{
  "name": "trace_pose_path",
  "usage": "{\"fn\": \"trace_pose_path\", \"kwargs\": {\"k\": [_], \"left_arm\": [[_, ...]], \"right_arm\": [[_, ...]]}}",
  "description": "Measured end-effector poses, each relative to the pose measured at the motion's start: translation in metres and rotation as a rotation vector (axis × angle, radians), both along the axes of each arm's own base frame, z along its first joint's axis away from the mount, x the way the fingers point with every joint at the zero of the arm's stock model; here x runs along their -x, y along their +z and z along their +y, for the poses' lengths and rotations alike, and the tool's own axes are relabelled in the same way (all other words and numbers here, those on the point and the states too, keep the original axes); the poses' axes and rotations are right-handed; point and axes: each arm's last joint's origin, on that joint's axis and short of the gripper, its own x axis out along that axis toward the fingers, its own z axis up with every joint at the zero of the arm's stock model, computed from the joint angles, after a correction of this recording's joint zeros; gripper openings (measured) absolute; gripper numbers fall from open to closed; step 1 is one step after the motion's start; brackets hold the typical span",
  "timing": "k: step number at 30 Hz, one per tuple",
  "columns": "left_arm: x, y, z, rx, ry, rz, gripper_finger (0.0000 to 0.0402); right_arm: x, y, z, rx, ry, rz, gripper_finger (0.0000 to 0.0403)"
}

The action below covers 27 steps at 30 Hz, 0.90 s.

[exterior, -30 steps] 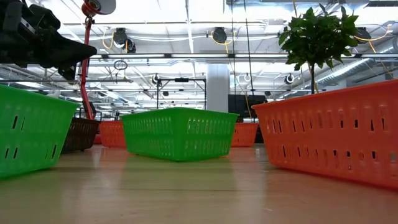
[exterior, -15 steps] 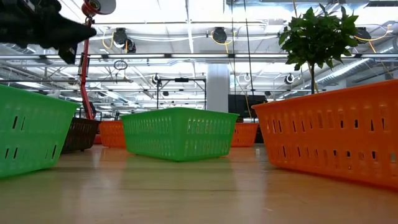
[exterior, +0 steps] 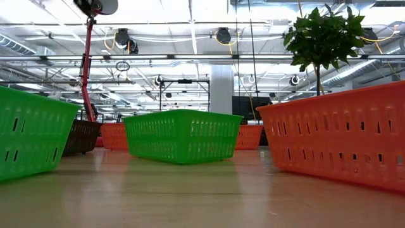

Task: Stack baskets by color
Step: Stack the middle green basket on top of the left green basket

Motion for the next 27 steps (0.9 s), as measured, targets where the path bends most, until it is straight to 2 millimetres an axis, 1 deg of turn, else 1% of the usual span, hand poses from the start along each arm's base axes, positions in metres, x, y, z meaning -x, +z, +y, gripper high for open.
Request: {"fn": "trace_pose_path", "kwargs": {"k": [3,6,9,12,15,20,25,27], "left_arm": [[-0.01,0.027,-0.004,-0.025,-0.017,0.066,0.0017],[-0.02,0.049,-0.008,-0.05,-0.03,0.152,0.0017],[-0.029,0.064,-0.012,-0.07,-0.041,0.242,0.0017],[-0.038,0.072,-0.016,-0.088,-0.043,0.309,0.0017],[-0.049,0.07,-0.021,-0.105,-0.044,0.348,0.0017],[-0.065,0.052,-0.031,-0.136,-0.069,0.434,0.0017],[-0.081,0.037,-0.041,-0.16,-0.092,0.501,0.0017],[-0.091,0.031,-0.046,-0.163,-0.099,0.511,0.0017]], "right_arm": [[-0.002,-0.008,0.0,-0.015,-0.012,0.024,0.0],[-0.003,-0.015,0.002,-0.024,-0.012,0.048,0.0],[-0.006,-0.022,0.005,-0.033,-0.006,0.057,0.0],[-0.007,-0.028,0.009,-0.04,0.006,0.069,0.0],[-0.01,-0.036,0.014,-0.039,0.028,0.077,0.0],[-0.015,-0.055,0.023,-0.036,0.071,0.089,0.0],[-0.02,-0.081,0.033,-0.032,0.113,0.112,0.0],[-0.02,-0.091,0.037,-0.043,0.116,0.122,0.0]]}}
